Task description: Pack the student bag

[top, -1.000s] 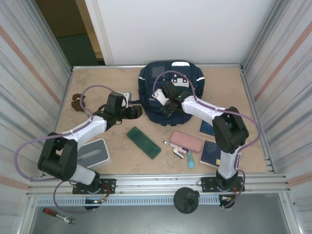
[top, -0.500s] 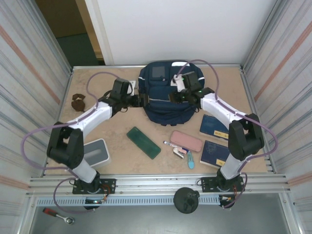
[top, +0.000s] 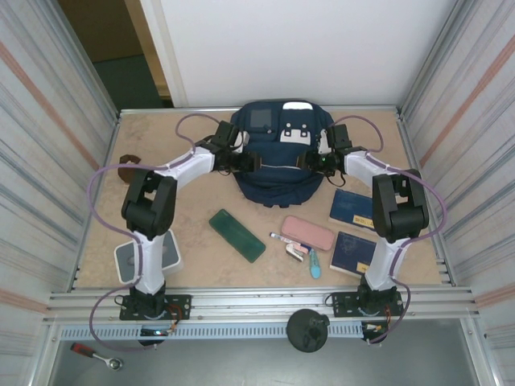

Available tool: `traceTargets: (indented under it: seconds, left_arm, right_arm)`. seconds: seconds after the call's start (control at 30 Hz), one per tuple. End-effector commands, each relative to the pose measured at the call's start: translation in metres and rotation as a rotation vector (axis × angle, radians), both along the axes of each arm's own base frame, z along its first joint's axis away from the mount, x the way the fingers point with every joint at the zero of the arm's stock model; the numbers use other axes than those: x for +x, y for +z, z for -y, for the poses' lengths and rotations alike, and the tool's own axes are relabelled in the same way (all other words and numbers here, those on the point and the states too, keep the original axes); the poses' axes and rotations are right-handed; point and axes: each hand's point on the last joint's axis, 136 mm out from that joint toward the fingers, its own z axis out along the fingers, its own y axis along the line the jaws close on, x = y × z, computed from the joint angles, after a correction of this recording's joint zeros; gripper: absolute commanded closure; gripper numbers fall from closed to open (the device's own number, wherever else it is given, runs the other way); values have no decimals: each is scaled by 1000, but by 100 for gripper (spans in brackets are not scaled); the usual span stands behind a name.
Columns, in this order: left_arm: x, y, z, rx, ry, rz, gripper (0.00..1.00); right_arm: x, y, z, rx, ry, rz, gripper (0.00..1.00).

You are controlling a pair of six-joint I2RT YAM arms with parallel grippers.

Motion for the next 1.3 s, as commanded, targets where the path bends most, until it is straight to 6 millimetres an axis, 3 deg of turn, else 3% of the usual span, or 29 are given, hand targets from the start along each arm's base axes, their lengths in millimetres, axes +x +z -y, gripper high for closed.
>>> traceTargets:
  seconds: [0.0, 0.03, 0.07, 0.17, 0.43, 0.5, 0.53, 0.6, 0.67, 0.8, 1.0, 1.27]
  left_arm:
    - [-1, 3, 15, -26, -21, -28, 37]
    - [0, 4, 15, -25, -21, -24, 38]
    - [-2, -12, 15, -9, -18, -54, 38]
    - [-6, -18, 17, -19, -16, -71, 38]
    - [-9, -20, 20, -41, 30, -60, 33]
    - [-8, -26, 11, 21, 65, -47, 32]
    - [-6, -17, 7, 41, 86, -18, 31]
    - [-7, -19, 4, 55, 102, -20, 27]
    - [-9, -23, 4, 58, 104, -36, 20]
    - [-14, -25, 11, 30, 94, -55, 20]
    - [-16, 1, 32, -132, 27, -21, 39]
    - [-9, 30, 32, -229, 10, 30, 86]
  right_arm:
    - [1, -8, -15, 65, 20, -34, 44]
    - [0, -10, -15, 66, 20, -38, 44]
    - [0, -12, -15, 67, 20, -42, 44]
    - [-1, -17, -16, 70, 26, -53, 45]
    - [-4, -18, -17, 96, 43, -61, 46]
    - [-6, -18, -18, 99, 46, -61, 46]
    - [-7, -18, -18, 101, 48, -61, 46]
    - [-8, -18, -18, 100, 50, -61, 46]
    - [-9, -18, -17, 94, 51, -60, 46]
    - [-12, -19, -15, 82, 53, -64, 46]
    - [-12, -20, -20, 87, 66, -67, 46]
    - [-11, -17, -24, 83, 84, -69, 46]
